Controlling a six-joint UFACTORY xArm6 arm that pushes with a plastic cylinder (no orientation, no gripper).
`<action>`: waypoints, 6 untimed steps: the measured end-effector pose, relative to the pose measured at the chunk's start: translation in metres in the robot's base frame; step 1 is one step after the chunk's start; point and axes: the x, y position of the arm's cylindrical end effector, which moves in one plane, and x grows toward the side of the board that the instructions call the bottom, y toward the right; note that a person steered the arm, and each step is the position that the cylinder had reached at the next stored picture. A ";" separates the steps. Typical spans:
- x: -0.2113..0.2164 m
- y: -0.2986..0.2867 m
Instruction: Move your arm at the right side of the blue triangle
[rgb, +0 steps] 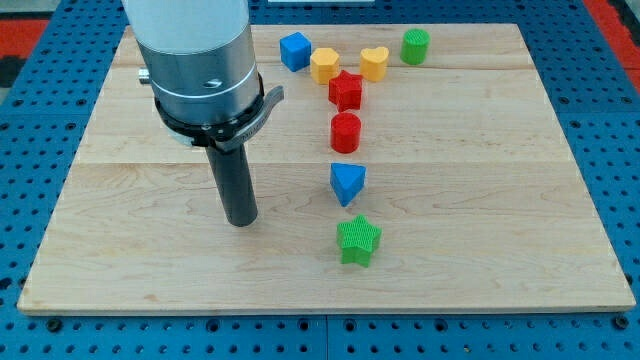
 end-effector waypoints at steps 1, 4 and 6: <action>0.005 -0.034; 0.101 0.042; 0.097 0.193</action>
